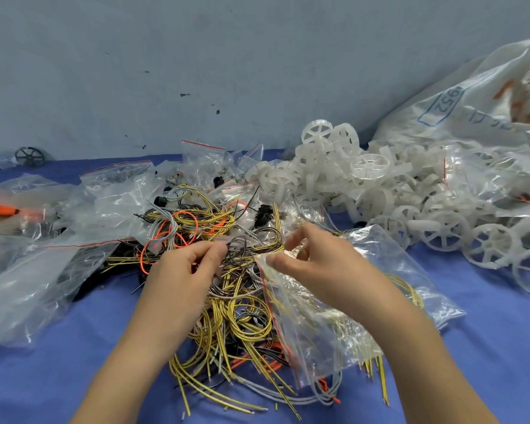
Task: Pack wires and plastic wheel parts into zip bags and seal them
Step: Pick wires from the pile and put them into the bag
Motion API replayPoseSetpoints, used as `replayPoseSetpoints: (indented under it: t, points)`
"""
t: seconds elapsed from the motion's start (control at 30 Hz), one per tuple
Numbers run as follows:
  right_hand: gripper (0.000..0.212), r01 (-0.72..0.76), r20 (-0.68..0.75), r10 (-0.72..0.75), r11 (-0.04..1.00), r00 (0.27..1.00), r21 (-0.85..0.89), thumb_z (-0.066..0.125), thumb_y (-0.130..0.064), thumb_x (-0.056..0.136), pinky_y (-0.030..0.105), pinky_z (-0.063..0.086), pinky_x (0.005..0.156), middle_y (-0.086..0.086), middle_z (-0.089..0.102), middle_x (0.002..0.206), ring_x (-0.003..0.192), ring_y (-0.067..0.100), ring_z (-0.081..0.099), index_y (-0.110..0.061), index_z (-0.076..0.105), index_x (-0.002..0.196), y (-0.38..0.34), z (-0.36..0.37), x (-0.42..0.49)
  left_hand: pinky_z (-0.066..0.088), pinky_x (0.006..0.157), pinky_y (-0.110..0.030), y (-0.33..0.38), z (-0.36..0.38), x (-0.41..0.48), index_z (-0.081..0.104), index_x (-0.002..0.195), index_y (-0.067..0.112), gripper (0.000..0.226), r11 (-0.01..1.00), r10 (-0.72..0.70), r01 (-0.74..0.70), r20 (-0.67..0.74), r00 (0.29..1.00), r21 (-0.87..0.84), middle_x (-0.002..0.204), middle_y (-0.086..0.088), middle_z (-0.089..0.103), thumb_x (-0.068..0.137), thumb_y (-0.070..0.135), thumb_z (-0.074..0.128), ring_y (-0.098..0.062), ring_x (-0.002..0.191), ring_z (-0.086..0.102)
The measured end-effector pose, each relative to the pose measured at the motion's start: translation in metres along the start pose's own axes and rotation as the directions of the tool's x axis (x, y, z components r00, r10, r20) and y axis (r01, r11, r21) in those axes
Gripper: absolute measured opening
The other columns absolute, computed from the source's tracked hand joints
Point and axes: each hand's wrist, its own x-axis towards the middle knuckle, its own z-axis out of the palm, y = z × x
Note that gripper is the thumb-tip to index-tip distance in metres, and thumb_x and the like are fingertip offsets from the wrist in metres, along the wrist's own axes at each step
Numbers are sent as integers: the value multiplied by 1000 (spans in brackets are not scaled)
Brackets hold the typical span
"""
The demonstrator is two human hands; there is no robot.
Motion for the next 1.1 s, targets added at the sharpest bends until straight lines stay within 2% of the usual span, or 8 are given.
replayPoseSetpoints:
  t: [0.1, 0.2, 0.43, 0.6, 0.73, 0.8, 0.93, 1.1]
  points:
    - [46, -9, 80, 27, 976, 996, -217, 61, -66, 82, 33, 47, 65, -11, 57, 90, 79, 11, 58, -30, 49, 107, -3, 10, -9, 32, 42, -15, -5, -2, -5, 70, 74, 32, 24, 990, -8, 0, 59, 998, 139, 44, 15, 47, 94, 40, 58, -3, 38, 37]
    - [26, -8, 15, 13, 946, 1000, -324, 57, -44, 91, 37, 54, 67, -1, 67, 85, 73, 23, 65, -19, 61, 96, -3, 18, -11, 30, 41, -15, -5, 3, -11, 73, 91, 34, 19, 988, -56, 29, 173, 983, 155, 48, 18, 53, 95, 33, 54, -4, 38, 36]
    - [20, -44, -72, 36, 994, 997, -102, 59, -33, 90, 37, 57, 62, -2, 69, 71, 63, 15, 68, -24, 62, 73, 2, 2, -12, 35, 59, 0, 26, 30, -18, 75, 108, 28, 20, 986, 49, -80, 207, 977, 146, 67, 38, 59, 93, 30, 61, 22, 57, 49]
    - [19, -47, -113, 51, 998, 992, 41, 60, -34, 88, 43, 59, 64, 1, 69, 70, 64, 18, 69, -23, 64, 74, 4, -11, -16, 36, 56, -3, 40, 46, -13, 74, 109, 30, 20, 980, 10, -45, 183, 983, 192, 53, 23, 53, 93, 31, 62, 11, 50, 50]
    - [18, -38, -143, 45, 998, 989, 47, 59, -34, 87, 42, 59, 65, 0, 69, 71, 65, 17, 69, -24, 64, 74, 4, -16, -17, 47, 79, -20, 51, 57, -5, 68, 117, 32, 25, 885, 97, -183, 214, 972, 428, 96, 8, 72, 98, 32, 52, -5, 83, 63]
    - [17, -37, -149, 46, 997, 988, 62, 59, -34, 87, 42, 59, 66, 0, 70, 71, 65, 17, 70, -23, 65, 75, 5, -18, -17, 46, 78, -22, 56, 63, -5, 68, 113, 34, 23, 824, 133, -235, 228, 965, 516, 100, 7, 70, 98, 30, 50, -11, 92, 61]
    - [15, 5, -139, 9, 995, 990, 101, 60, -33, 85, 40, 59, 71, -1, 71, 80, 73, 20, 69, -23, 68, 78, 0, -16, -19, 38, 49, -13, 56, 69, -3, 67, 60, 30, 40, 988, -6, -59, 415, 910, 144, 51, 7, 62, 88, 4, 54, -2, 49, 54]
    - [19, 40, -154, -34, 999, 987, 37, 58, -32, 85, 36, 56, 64, 4, 70, 74, 72, 22, 67, -18, 70, 78, -4, -14, -20, 46, 55, -13, 59, 77, 3, 62, 104, 4, 31, 915, 2, 262, 653, 758, -306, 66, 4, 68, 77, -1, 48, -4, 62, 61]
